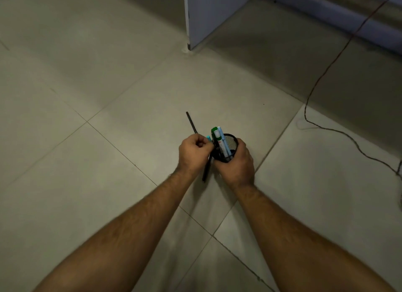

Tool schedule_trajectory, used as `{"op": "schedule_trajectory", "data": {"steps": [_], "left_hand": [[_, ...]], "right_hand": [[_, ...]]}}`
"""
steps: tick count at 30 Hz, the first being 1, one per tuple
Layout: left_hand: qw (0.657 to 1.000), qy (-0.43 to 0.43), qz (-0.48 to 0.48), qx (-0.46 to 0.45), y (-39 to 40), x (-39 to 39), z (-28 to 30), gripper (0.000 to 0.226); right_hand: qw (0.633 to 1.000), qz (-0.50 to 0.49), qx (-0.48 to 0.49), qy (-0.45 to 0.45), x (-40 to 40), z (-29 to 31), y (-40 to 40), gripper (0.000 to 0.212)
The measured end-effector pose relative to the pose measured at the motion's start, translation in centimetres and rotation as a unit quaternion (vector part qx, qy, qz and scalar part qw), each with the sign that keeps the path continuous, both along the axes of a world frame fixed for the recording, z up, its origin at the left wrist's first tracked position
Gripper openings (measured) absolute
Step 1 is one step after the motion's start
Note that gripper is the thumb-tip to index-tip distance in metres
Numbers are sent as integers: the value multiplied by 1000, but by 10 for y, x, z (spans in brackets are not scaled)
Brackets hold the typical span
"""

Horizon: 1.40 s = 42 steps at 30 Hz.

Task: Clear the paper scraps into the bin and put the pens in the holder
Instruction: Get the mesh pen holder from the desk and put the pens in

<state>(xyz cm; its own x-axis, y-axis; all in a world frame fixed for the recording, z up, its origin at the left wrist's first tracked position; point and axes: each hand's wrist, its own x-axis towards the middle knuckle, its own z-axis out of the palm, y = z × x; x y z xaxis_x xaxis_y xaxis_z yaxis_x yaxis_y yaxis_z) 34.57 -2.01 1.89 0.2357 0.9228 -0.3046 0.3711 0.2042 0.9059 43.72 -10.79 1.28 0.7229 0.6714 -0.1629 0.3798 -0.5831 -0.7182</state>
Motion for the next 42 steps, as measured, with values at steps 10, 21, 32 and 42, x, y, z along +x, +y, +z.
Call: {"op": "schedule_trajectory", "data": {"steps": [10, 21, 32, 42], "left_hand": [[941, 304, -145, 32, -3, 11, -47, 35], [997, 59, 53, 5, 23, -5, -25, 11], [999, -34, 0, 9, 12, 28, 19, 11], [996, 61, 31, 59, 26, 12, -48, 22]], "right_hand": [[999, -37, -16, -26, 12, -8, -6, 84], [998, -47, -11, -35, 14, -8, -4, 84], [997, -65, -11, -46, 6, -8, 8, 80], [998, -49, 34, -5, 19, -17, -7, 85]]}}
